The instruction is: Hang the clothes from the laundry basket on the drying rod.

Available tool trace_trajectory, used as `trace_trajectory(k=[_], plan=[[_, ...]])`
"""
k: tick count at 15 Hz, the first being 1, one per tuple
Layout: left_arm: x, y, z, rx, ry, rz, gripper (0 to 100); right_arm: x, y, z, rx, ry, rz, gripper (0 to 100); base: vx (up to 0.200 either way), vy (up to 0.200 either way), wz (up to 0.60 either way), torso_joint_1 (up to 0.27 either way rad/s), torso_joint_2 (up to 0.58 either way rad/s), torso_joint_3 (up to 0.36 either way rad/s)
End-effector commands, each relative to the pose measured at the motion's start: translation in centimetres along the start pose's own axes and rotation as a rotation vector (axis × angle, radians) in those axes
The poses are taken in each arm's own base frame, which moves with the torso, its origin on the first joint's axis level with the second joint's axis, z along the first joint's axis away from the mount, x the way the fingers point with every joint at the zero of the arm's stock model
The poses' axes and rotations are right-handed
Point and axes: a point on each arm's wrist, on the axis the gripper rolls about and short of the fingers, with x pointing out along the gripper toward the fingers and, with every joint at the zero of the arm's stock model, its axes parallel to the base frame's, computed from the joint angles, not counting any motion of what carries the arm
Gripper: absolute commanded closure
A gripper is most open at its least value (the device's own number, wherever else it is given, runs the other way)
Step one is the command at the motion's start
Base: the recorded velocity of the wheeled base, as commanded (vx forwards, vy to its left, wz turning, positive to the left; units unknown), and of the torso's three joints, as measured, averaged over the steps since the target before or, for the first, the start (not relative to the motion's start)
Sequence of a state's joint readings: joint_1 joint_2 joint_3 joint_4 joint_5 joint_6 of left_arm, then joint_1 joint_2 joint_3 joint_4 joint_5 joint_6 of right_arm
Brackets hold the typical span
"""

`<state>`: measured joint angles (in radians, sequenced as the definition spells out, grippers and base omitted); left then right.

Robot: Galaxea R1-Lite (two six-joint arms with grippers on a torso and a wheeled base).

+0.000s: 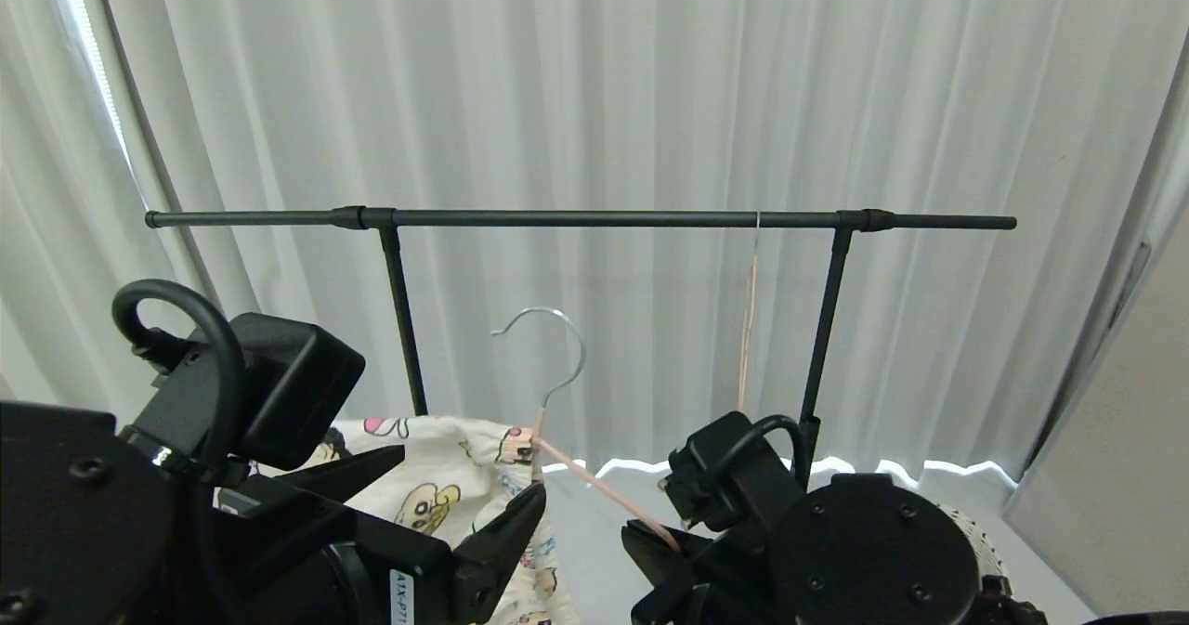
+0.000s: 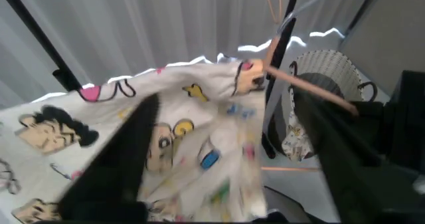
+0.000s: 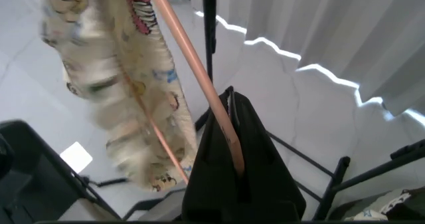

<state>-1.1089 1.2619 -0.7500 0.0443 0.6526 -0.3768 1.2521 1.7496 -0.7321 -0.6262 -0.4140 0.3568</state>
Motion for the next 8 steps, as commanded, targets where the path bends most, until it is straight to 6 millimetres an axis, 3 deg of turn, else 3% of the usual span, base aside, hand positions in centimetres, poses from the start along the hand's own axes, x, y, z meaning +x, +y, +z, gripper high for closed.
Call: trace_trajectory(k=[1, 6, 8], plan=[[0.0, 0.0, 0.0, 0.000, 0.000, 0.001, 0, -0.6, -0.6, 1.0, 0.024, -0.036, -0.009, 100, 0.000, 0.000, 0.00, 0.000, 0.00, 0.000], [-0.7, 0.6, -0.1, 0.002, -0.016, -0.002, 0, -1.7, -2.0, 1.6, 0.026, -0.060, -0.035, 100, 0.000, 0.000, 0.00, 0.000, 0.00, 0.000], [-2.8, 2.3, -0.1, 0.130, -0.066, -0.063, 0, -3.6, -3.4, 0.3, -0.005, -0.037, -0.048, 100, 0.000, 0.000, 0.00, 0.000, 0.00, 0.000]])
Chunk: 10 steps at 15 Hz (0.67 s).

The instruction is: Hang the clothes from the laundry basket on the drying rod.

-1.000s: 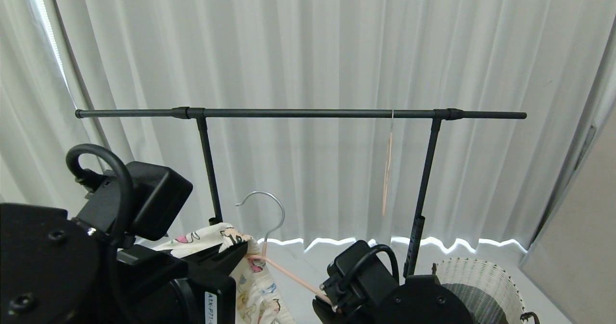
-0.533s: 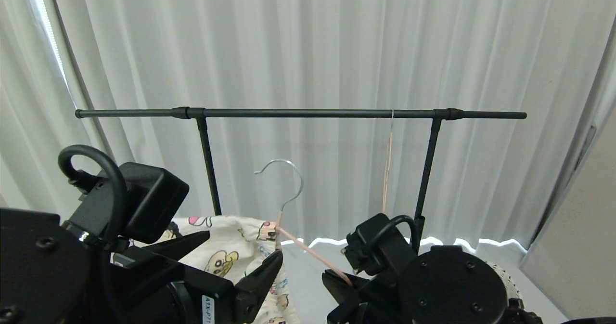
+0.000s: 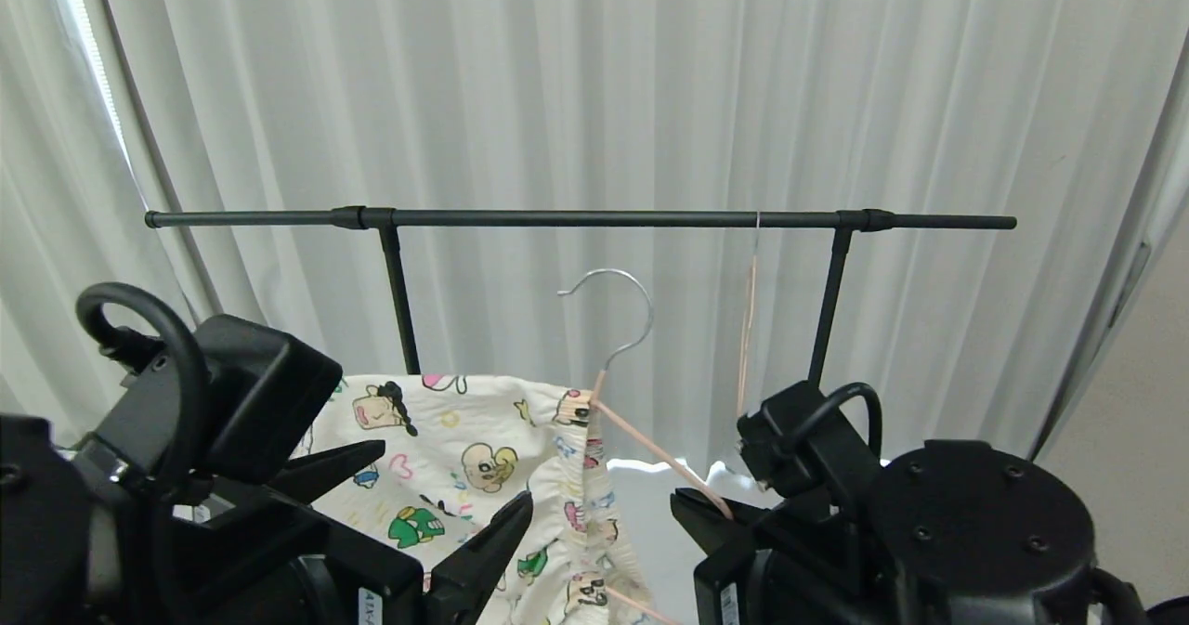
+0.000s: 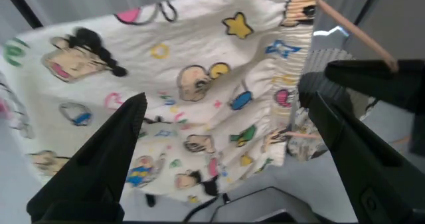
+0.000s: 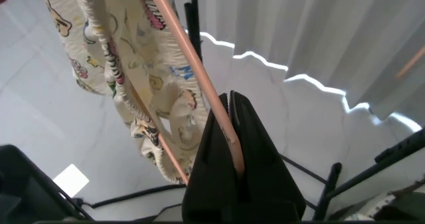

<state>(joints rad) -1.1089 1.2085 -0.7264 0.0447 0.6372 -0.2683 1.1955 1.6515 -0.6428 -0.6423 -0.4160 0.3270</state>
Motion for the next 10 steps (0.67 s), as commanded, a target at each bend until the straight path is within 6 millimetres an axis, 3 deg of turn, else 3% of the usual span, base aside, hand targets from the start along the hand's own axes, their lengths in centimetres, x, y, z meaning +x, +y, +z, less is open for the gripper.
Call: trace_trajectory(k=[1, 4, 10], plan=[[-2.7, 2.2, -0.3, 0.107, -0.064, -0.100, 0, -2.5, -1.5, -0.9, -0.018, -0.001, 0.000, 100, 0.000, 0.000, 0.00, 0.000, 0.00, 0.000], [-3.5, 4.4, -1.3, 0.263, -0.080, -0.221, 0, -5.2, -2.1, -2.3, -0.071, -0.007, 0.047, 100, 0.000, 0.000, 0.00, 0.000, 0.00, 0.000], [-2.6, 3.8, -3.2, 0.452, -0.030, -0.471, 0, -7.6, -1.3, -4.6, -0.217, -0.005, 0.162, 100, 0.000, 0.000, 0.00, 0.000, 0.00, 0.000]])
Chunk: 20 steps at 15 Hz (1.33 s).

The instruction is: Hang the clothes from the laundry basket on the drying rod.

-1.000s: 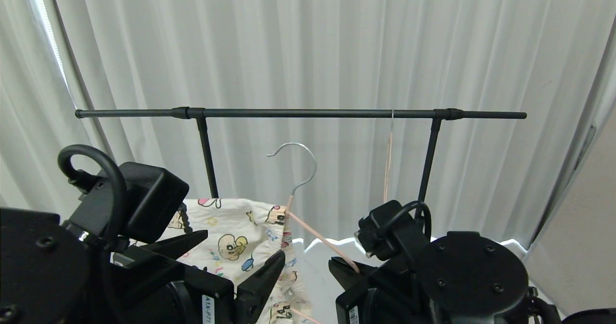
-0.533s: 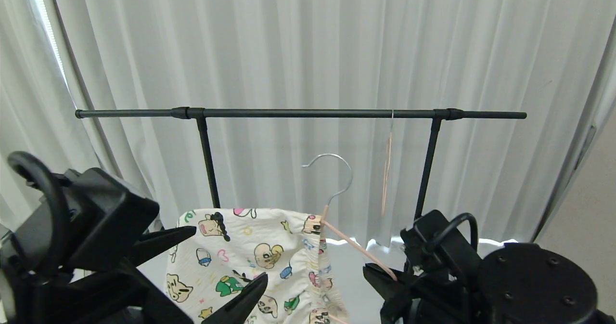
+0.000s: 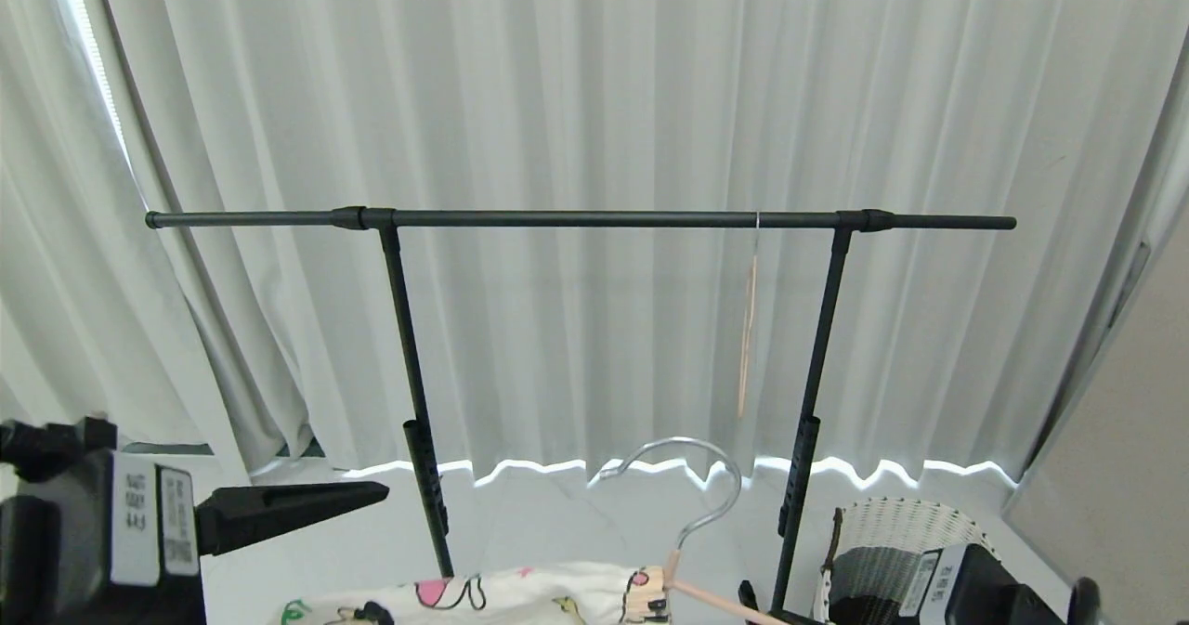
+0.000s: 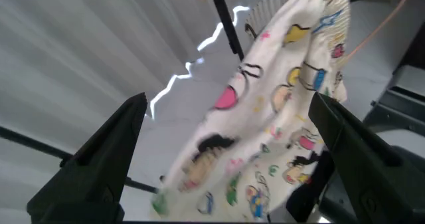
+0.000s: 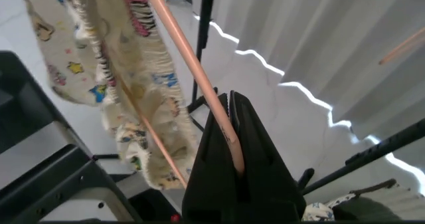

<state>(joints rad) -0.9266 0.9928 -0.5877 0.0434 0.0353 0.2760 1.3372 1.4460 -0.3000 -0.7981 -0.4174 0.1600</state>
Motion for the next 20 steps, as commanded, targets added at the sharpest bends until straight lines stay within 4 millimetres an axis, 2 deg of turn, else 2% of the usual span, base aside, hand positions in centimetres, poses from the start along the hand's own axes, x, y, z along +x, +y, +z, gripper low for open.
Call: trace_trajectory(k=[1, 6, 10, 14, 15, 20], plan=[[0.4, -0.8, -1.1, 0.054, 0.025, -0.083, 0, -0.5, 0.7, -0.2, -0.031, -0.002, 0.042, 100, 0.000, 0.000, 0.00, 0.000, 0.00, 0.000], [1.9, -2.0, -2.4, 0.092, 0.106, -0.190, 0, -0.8, 1.5, -0.4, -0.081, 0.002, 0.083, 100, 0.000, 0.000, 0.00, 0.000, 0.00, 0.000], [3.0, -2.2, -2.3, 0.089, 0.141, -0.231, 0, -0.5, 1.8, -0.5, -0.126, 0.004, 0.091, 100, 0.000, 0.000, 0.00, 0.000, 0.00, 0.000], [3.2, -2.2, -2.4, 0.084, 0.153, -0.233, 0, -0.1, 2.2, -0.6, -0.129, -0.007, 0.097, 100, 0.000, 0.000, 0.00, 0.000, 0.00, 0.000], [3.2, -2.3, -2.5, 0.085, 0.155, -0.235, 100, -0.1, 2.2, -0.6, -0.130, -0.007, 0.097, 100, 0.000, 0.000, 0.00, 0.000, 0.00, 0.000], [3.2, -2.4, -3.0, 0.083, 0.173, -0.238, 100, -0.1, 2.2, -0.3, -0.120, -0.027, 0.095, 100, 0.000, 0.000, 0.00, 0.000, 0.00, 0.000]])
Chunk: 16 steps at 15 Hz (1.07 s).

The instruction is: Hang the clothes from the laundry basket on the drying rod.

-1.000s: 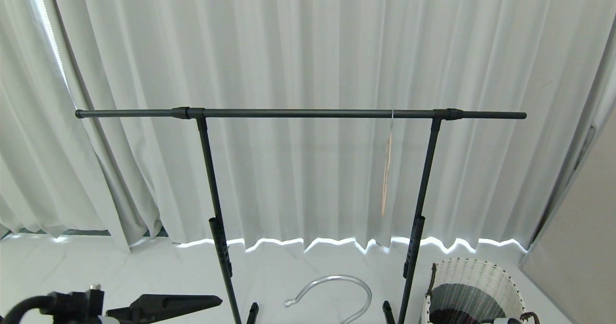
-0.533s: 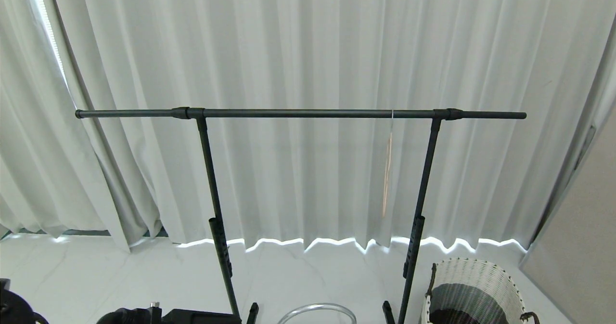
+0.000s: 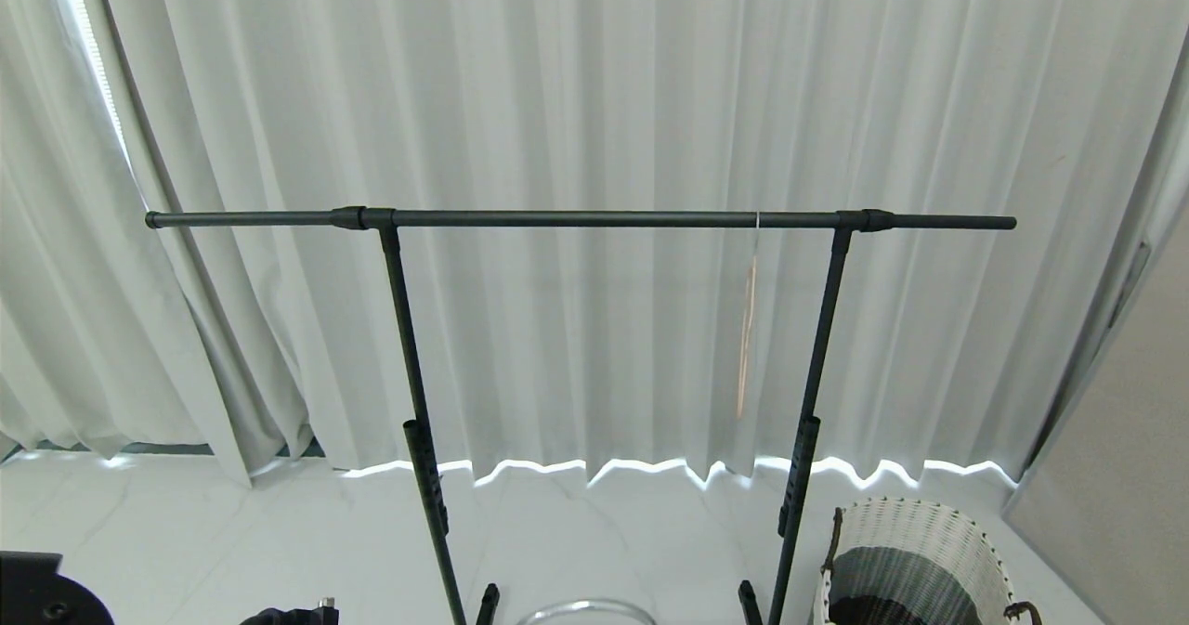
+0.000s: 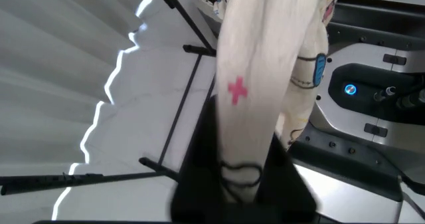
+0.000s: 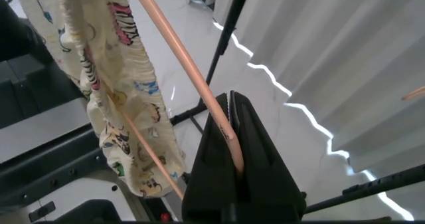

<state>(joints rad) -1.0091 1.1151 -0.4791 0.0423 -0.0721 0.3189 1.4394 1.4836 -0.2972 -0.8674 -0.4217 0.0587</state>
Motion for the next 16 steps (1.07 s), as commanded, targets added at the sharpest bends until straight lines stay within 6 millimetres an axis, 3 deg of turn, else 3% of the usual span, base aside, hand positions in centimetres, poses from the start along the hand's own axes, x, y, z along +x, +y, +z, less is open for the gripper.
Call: trace_trajectory(k=[1, 4, 5, 10, 13, 16], plan=[[0.1, 0.0, -0.1, 0.000, 0.006, -0.002, 100, 0.1, 0.0, -0.1, 0.001, 0.002, -0.001, 100, 0.000, 0.000, 0.00, 0.000, 0.00, 0.000], [0.1, 0.0, -0.2, -0.003, 0.009, 0.000, 100, 0.0, 0.0, -0.1, 0.000, 0.003, -0.007, 100, 0.000, 0.000, 0.00, 0.000, 0.00, 0.000], [0.0, 0.0, -0.2, -0.003, 0.008, 0.000, 100, 0.0, 0.0, -0.2, -0.002, 0.006, -0.018, 0, 0.000, 0.000, 0.00, 0.000, 0.00, 0.000], [-0.1, -0.1, -0.8, -0.006, 0.028, 0.043, 100, 0.1, -0.7, -0.2, 0.009, 0.003, -0.101, 0, 0.000, 0.000, 0.00, 0.000, 0.00, 0.000], [-0.4, 0.0, -1.8, -0.005, 0.098, 0.224, 100, 0.3, -1.8, -0.1, 0.027, 0.000, -0.153, 0, 0.000, 0.000, 0.00, 0.000, 0.00, 0.000], [-0.9, 1.0, -1.4, -0.107, 0.085, 0.337, 100, 0.7, -2.7, -0.2, 0.037, 0.016, -0.193, 0, 0.000, 0.000, 0.00, 0.000, 0.00, 0.000]])
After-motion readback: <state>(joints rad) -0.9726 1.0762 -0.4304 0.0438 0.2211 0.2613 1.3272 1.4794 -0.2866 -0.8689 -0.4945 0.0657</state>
